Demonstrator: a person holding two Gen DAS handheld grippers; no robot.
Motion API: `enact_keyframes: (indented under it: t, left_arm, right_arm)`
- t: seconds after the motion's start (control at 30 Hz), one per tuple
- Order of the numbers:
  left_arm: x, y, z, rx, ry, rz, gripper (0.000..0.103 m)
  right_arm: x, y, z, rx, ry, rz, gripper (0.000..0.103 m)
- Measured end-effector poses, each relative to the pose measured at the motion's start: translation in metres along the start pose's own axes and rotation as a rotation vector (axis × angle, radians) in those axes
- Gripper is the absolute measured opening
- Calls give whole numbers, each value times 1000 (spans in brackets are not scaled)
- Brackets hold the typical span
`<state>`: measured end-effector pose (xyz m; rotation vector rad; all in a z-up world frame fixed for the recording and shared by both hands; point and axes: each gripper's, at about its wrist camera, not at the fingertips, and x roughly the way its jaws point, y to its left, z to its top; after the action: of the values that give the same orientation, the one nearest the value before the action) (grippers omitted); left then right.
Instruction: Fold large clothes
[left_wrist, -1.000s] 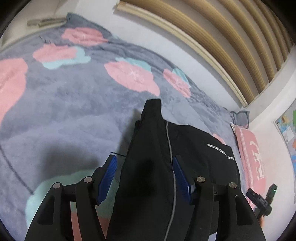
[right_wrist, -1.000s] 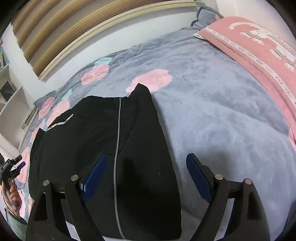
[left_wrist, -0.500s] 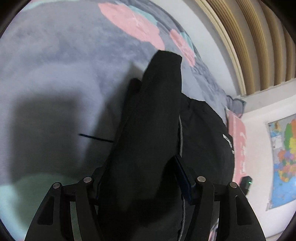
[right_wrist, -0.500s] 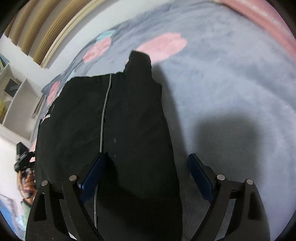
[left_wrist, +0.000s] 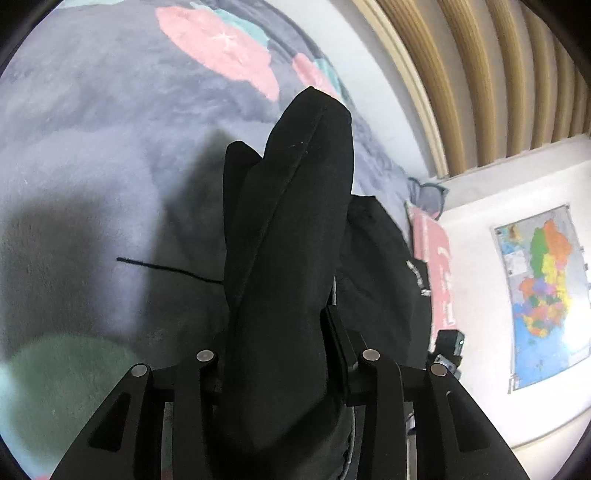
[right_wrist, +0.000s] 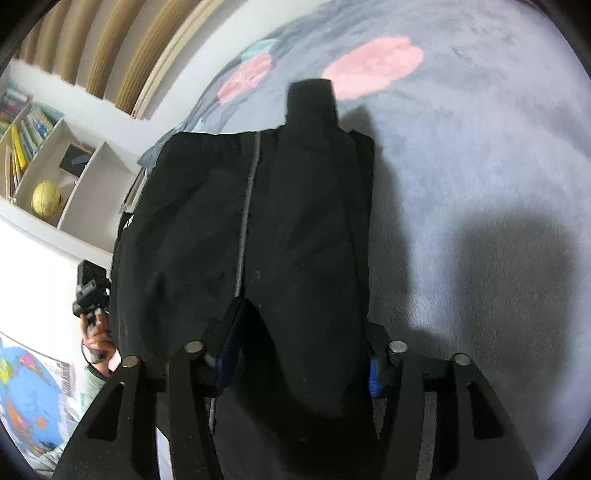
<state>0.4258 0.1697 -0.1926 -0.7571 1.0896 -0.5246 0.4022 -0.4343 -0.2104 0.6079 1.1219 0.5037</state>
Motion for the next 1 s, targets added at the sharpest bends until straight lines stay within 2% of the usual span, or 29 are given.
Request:
enact_keyframes:
  t: [0.07,0.13,0.23,0.3,0.37,0.43,0.5,0.6,0.77,0.9,1.0]
  left_arm:
    - [12,7,1,-36,20,25,53]
    - [16,18,6,-71,39,16,64]
    - [32,20,5,-88,62,16,68]
    - [30,10,2,-59,37,47,60]
    - [19,-3,-5,-13,-8,60,40]
    - [6,-14,-13,9,-52,39,34]
    - [-12,-29,-25,29,-97,1,32]
    - [-38,-61,-46,74,-148,-55,31]
    - [-90,-122,-91,151,-203,-86,31]
    - [-135,-153,-125,198,-225,-110,31]
    - [-159,-161,-151,209,-228,-120,31]
  right_arm:
    - [14,-14,4,70,29,35,79]
    - [22,-16,5,61,36,72,81]
    - [30,-12,11,56,45,91,81]
    - [32,-2,11,10,38,92,67]
    - [26,10,7,-47,3,53,58]
    - [14,20,-1,-83,-41,44,49]
    - [-1,32,-9,-107,-85,53,41]
    - [-29,60,-25,-154,-137,67,36]
    - [-72,112,-55,-214,-176,96,35]
    - [-115,149,-89,-249,-196,83,35]
    - [-147,160,-116,-242,-192,65,35]
